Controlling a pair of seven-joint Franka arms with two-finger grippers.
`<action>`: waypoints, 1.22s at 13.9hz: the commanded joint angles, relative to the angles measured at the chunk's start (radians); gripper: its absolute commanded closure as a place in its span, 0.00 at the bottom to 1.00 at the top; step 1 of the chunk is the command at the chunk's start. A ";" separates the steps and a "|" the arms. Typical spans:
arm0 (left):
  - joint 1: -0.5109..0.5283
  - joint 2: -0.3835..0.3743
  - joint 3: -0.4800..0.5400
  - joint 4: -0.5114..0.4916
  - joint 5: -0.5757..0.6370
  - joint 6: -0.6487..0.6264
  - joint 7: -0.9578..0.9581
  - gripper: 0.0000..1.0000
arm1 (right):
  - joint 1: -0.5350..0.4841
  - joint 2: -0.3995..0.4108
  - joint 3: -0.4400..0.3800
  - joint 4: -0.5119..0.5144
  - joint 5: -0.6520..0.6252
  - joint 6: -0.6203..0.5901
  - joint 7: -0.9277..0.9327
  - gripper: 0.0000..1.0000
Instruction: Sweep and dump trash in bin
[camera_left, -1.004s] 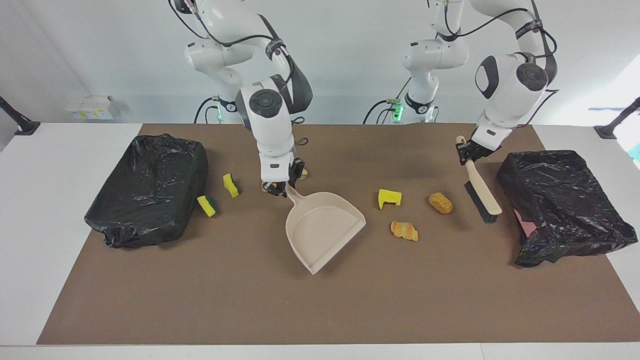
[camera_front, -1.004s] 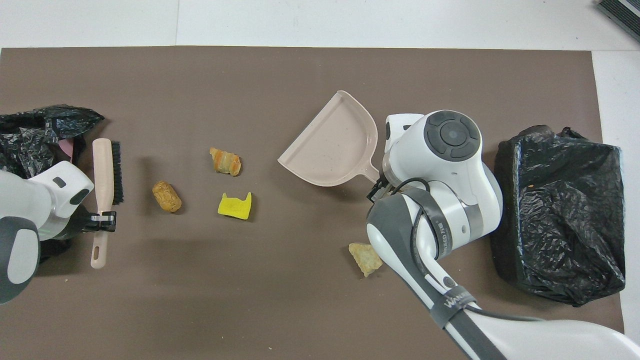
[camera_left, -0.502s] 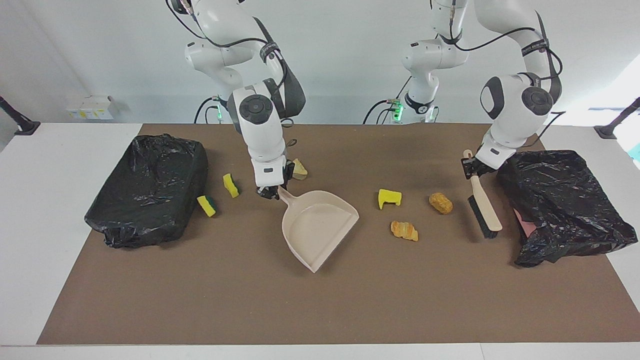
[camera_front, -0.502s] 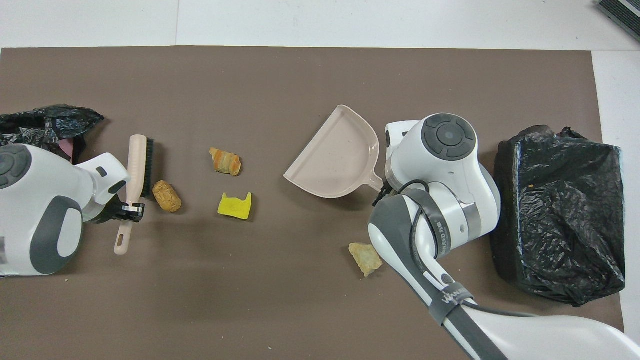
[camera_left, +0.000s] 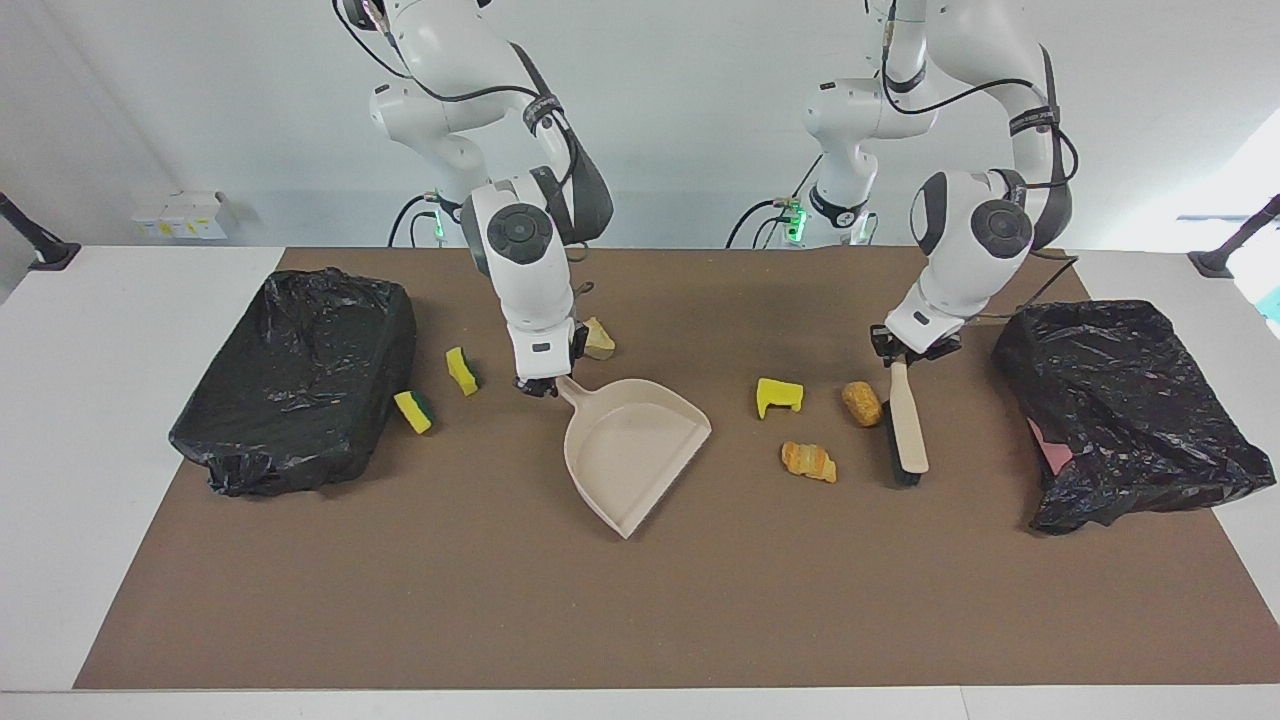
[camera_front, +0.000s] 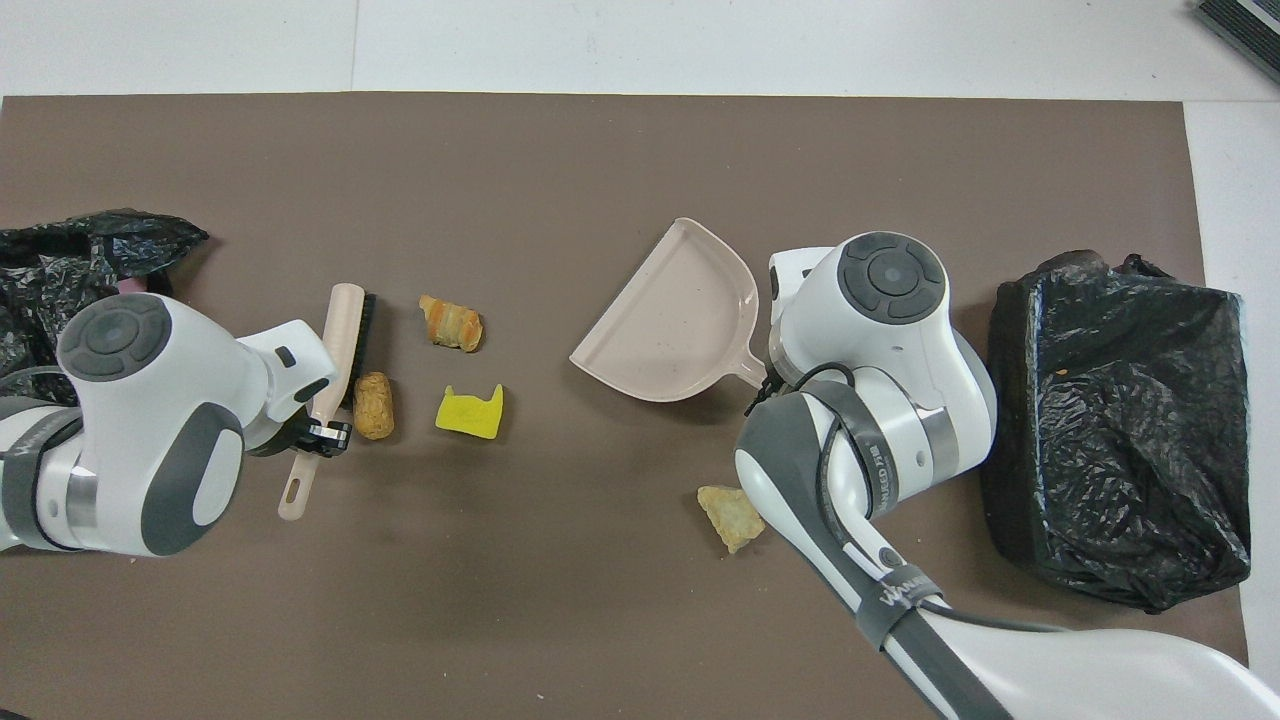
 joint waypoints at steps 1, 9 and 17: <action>-0.072 -0.016 0.016 -0.002 -0.095 -0.009 -0.126 1.00 | -0.011 -0.010 0.008 -0.016 -0.012 0.000 -0.019 1.00; -0.030 -0.164 0.025 -0.019 -0.103 -0.179 -0.208 1.00 | -0.012 -0.013 0.008 -0.025 -0.012 -0.001 -0.019 1.00; -0.131 -0.366 0.016 -0.320 -0.211 -0.040 -0.455 1.00 | -0.012 -0.018 0.008 -0.037 -0.010 -0.001 -0.013 1.00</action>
